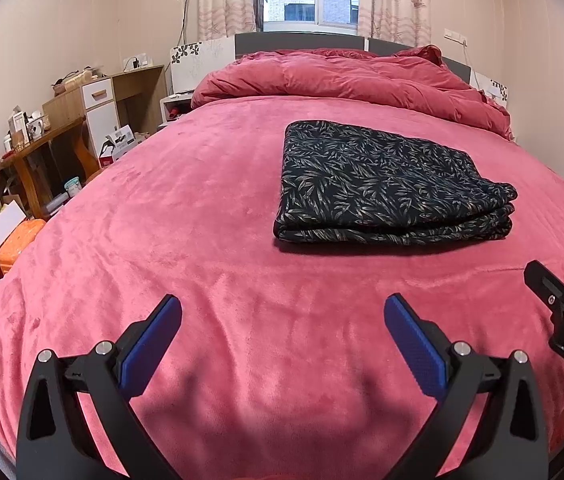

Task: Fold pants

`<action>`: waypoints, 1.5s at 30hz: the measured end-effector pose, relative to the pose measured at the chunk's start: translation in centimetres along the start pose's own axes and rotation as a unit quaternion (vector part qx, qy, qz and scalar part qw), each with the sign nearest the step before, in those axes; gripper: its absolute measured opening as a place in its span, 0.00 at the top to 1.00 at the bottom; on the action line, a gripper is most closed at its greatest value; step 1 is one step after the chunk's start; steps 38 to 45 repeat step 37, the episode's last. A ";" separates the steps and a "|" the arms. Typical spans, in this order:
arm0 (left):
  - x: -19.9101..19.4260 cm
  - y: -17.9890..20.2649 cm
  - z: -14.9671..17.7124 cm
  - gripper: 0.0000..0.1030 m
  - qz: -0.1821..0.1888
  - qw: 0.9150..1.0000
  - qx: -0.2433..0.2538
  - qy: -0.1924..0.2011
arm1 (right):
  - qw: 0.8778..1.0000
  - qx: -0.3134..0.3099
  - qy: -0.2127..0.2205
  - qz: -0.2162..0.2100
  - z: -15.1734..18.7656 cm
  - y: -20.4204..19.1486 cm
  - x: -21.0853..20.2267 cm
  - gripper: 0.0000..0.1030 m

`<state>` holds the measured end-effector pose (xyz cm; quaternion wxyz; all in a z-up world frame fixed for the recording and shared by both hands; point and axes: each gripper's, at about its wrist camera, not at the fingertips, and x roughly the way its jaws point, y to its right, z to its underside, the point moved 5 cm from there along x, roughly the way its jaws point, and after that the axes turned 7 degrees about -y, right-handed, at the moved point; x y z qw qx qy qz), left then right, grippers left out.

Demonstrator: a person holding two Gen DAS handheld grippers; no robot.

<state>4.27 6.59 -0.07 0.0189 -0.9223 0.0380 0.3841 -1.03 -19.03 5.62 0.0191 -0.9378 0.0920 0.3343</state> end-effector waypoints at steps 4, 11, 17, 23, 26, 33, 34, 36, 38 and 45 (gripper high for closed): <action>0.0 0.1 0.0 0.02 0.000 1.000 0.004 -0.001 | 1.000 0.001 -0.001 0.000 0.0 0.0 0.0 0.04; -0.2 0.4 0.2 0.02 0.009 1.000 0.005 -0.002 | 1.000 0.000 -0.001 -0.001 0.0 0.0 0.1 0.04; -0.2 0.4 0.1 0.02 0.008 1.000 0.004 -0.002 | 1.000 0.000 -0.001 0.000 0.0 0.0 0.0 0.04; -0.1 0.8 0.3 0.02 0.006 1.000 0.012 -0.003 | 1.000 0.001 -0.004 -0.002 0.1 0.0 0.1 0.04; 0.0 1.0 0.5 0.02 0.010 1.000 0.013 -0.008 | 1.000 0.001 -0.005 -0.003 0.0 0.2 0.3 0.04; 1.2 1.1 0.9 0.02 0.014 0.999 0.011 -0.032 | 1.000 0.004 -0.018 0.001 0.2 0.4 0.9 0.04; 1.4 1.1 1.0 0.02 0.015 0.999 0.010 -0.036 | 1.000 0.004 -0.022 0.002 0.3 0.4 1.0 0.04; 1.9 1.1 1.2 0.02 0.017 0.999 0.009 -0.044 | 1.000 0.003 -0.030 0.003 0.4 0.5 1.4 0.04; 2.3 1.3 1.3 0.02 0.018 0.999 0.010 -0.050 | 0.999 0.003 -0.039 0.005 0.6 0.4 1.9 0.04; 2.3 1.3 1.3 0.02 0.018 0.999 0.010 -0.050 | 0.999 0.003 -0.039 0.005 0.6 0.4 1.9 0.04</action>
